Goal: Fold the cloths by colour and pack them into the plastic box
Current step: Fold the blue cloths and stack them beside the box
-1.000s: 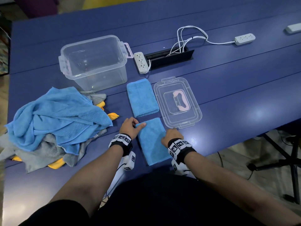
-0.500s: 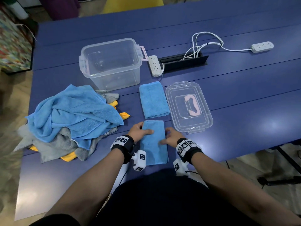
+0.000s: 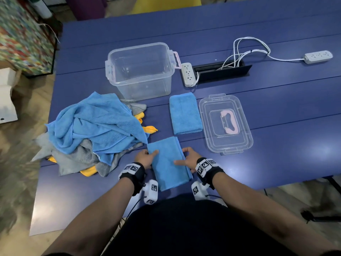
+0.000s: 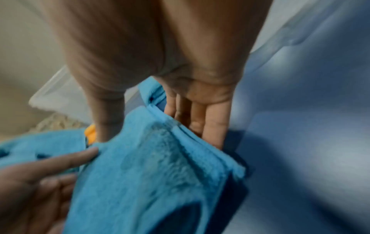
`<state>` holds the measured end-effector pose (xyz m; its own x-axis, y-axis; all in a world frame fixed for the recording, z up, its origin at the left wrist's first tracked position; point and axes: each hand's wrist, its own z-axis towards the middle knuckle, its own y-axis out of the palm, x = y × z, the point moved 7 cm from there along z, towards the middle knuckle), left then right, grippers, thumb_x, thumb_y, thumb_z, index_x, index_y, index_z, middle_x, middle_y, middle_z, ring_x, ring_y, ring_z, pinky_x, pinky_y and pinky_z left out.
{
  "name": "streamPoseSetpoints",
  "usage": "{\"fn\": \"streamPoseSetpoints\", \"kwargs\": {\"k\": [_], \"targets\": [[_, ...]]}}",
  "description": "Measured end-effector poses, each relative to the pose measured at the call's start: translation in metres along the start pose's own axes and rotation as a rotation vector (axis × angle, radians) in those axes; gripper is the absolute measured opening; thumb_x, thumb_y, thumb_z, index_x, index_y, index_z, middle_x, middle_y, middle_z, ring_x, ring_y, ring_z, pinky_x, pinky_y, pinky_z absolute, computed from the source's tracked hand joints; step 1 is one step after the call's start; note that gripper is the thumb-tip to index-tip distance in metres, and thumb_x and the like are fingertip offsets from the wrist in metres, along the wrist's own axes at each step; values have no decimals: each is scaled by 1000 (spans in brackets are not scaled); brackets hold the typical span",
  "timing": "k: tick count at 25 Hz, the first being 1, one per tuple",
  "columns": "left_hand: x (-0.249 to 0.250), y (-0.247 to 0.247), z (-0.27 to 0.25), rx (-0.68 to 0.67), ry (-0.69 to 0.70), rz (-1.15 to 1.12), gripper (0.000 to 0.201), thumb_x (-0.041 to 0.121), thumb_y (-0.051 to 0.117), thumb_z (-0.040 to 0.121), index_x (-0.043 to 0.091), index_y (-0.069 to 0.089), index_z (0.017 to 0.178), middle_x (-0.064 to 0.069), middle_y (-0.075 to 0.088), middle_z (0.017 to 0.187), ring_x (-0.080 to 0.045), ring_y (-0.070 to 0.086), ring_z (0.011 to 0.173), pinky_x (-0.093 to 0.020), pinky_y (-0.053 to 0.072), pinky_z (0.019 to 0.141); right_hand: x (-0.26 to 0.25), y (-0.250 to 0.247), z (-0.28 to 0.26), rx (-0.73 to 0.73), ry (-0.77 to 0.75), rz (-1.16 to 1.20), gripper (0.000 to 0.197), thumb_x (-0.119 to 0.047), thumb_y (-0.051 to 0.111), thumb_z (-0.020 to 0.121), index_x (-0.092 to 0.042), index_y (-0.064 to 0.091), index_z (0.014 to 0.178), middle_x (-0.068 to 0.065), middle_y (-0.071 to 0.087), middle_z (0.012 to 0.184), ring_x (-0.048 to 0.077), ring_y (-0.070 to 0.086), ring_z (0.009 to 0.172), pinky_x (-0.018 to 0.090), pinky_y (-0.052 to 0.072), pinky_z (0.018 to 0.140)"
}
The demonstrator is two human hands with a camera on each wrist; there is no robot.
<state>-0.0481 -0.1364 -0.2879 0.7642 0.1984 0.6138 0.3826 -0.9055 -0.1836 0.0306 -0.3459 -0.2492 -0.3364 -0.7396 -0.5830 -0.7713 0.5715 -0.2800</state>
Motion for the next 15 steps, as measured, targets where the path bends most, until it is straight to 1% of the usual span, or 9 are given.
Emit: {"fn": "streamPoseSetpoints", "kwargs": {"k": [1,2,4,6,8,10,11,13,15], "targets": [[-7,2,3,-27,13,52,58,56,81,55,16,66,94,-8,74,103,-25,71,88,-50,59,79,0,1,0,9,-26,-70,65,-39,81,72,-23,44,122,1,59,116,18,60,94,22,46,56],[-5,6,-5,-66,39,80,50,49,83,59,18,66,94,-7,73,106,-23,71,87,-47,59,81,0,1,1,16,-43,-84,57,-29,78,77,-21,44,122,1,59,116,18,59,93,22,47,60],[6,14,-21,-105,105,-6,32,29,83,75,17,66,99,-10,71,112,-23,69,91,-42,57,84,-7,2,1,6,-100,1,40,-17,73,83,-20,49,115,4,64,115,18,62,94,30,53,81],[31,16,-31,-121,205,-195,33,18,80,79,12,66,108,-11,69,116,-21,68,95,-38,56,88,-24,-7,2,40,-194,73,31,-14,69,84,-25,53,108,4,68,111,21,66,97,38,53,91],[68,19,-31,-117,329,-292,37,24,79,80,12,65,112,-8,70,115,-21,68,100,-37,56,88,-45,-31,5,145,-279,131,30,-15,67,84,-30,54,105,2,69,108,22,67,98,40,55,88],[107,27,-20,-105,382,-254,53,38,79,74,10,61,116,-7,70,115,-23,68,103,-38,56,87,-60,-62,15,251,-293,254,28,-11,65,85,-28,54,105,6,68,105,27,67,94,42,57,84],[127,35,-12,-109,381,-206,56,39,78,75,10,56,116,-6,69,114,-22,68,101,-39,56,85,-66,-80,22,306,-279,327,28,-9,64,86,-24,54,107,10,67,104,30,66,92,43,57,83],[157,56,6,-152,340,-109,43,25,73,85,13,46,115,-5,65,113,-24,65,99,-42,54,79,-70,-113,40,403,-224,412,31,-6,62,86,-19,55,114,15,66,104,30,65,87,41,56,83],[177,75,28,-186,322,-18,41,10,65,91,15,40,123,-11,63,118,-27,64,101,-49,55,83,-77,-135,53,457,-194,395,33,-5,59,87,-16,54,119,15,66,105,25,63,83,35,54,78]]}}
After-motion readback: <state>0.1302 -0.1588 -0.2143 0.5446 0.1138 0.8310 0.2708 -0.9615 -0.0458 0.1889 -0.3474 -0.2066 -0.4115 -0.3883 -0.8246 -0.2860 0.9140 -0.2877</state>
